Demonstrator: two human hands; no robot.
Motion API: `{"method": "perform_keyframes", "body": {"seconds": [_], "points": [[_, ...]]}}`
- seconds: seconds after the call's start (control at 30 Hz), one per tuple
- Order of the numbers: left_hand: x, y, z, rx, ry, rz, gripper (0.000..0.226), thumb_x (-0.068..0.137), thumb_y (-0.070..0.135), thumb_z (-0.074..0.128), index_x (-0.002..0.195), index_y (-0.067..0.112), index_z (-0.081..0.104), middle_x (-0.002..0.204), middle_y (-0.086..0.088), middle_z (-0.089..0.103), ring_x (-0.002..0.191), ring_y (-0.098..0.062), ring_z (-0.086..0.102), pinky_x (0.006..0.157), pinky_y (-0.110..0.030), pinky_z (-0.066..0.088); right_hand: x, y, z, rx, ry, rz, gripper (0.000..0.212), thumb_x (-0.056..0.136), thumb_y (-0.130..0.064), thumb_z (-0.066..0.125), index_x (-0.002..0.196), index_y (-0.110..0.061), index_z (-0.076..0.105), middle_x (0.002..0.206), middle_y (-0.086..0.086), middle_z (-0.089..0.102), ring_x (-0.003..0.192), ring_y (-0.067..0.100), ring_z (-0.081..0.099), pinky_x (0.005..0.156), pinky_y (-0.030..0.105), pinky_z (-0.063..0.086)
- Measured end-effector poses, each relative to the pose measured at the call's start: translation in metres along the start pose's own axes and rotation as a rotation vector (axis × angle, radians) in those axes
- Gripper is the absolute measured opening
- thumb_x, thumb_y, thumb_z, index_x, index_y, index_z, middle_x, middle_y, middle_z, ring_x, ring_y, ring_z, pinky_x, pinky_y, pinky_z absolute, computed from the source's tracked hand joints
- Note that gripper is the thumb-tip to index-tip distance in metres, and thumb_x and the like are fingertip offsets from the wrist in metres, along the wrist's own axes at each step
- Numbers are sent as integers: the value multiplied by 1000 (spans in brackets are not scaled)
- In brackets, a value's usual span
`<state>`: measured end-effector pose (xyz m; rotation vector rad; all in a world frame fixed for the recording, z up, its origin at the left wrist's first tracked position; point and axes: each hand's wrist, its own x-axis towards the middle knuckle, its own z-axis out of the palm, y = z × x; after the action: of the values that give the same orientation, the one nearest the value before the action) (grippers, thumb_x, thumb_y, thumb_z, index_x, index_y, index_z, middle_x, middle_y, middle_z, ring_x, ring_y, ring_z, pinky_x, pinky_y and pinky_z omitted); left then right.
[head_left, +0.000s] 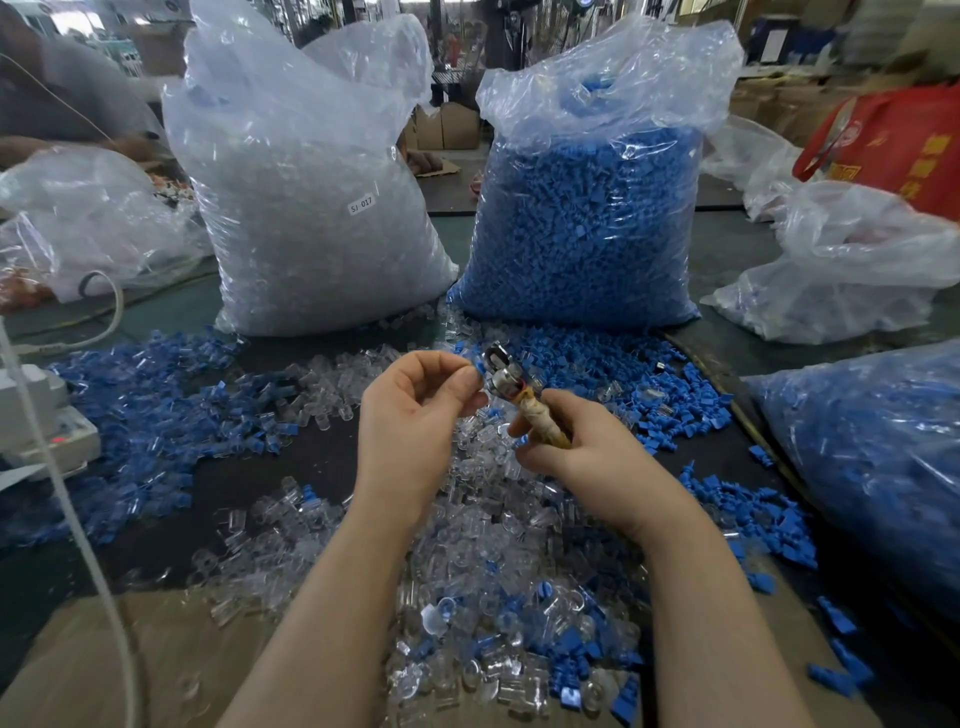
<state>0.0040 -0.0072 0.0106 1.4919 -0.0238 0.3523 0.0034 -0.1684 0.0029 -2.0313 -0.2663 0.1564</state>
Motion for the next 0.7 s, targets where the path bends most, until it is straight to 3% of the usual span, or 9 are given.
{"method": "perform_keyframes", "body": {"seconds": [0.13, 0.23, 0.4, 0.7], "points": [[0, 1, 1, 2, -12, 5, 9, 89, 0, 65, 86, 9, 67, 76, 0, 71, 68, -6, 68, 65, -14, 52, 1, 2, 1, -10, -36, -15, 17, 85, -10, 64, 94, -24, 60, 71, -11, 55, 59, 7, 49, 60, 30, 43], [1, 1, 1, -21, -5, 2, 9, 89, -1, 64, 86, 6, 67, 75, -1, 70, 65, -4, 66, 64, -14, 52, 2, 5, 2, -61, -19, -17, 19, 85, -8, 61, 90, -26, 58, 66, -12, 52, 52, 3, 44, 52, 23, 38], [0, 0, 0, -7, -18, 5, 8, 89, 0, 65, 86, 7, 67, 70, 5, 70, 66, -4, 66, 65, -15, 52, 2, 6, 4, -104, 18, -18, 22, 81, -5, 56, 82, -27, 56, 55, -18, 52, 46, 3, 41, 48, 24, 35], [2, 3, -2, -2, -5, -10, 7, 88, 1, 66, 86, 7, 69, 73, 2, 72, 67, -8, 68, 66, -17, 54, 2, 6, 8, -112, 42, -33, 16, 80, -12, 55, 81, -28, 55, 59, -17, 54, 46, 5, 42, 51, 29, 36]]}}
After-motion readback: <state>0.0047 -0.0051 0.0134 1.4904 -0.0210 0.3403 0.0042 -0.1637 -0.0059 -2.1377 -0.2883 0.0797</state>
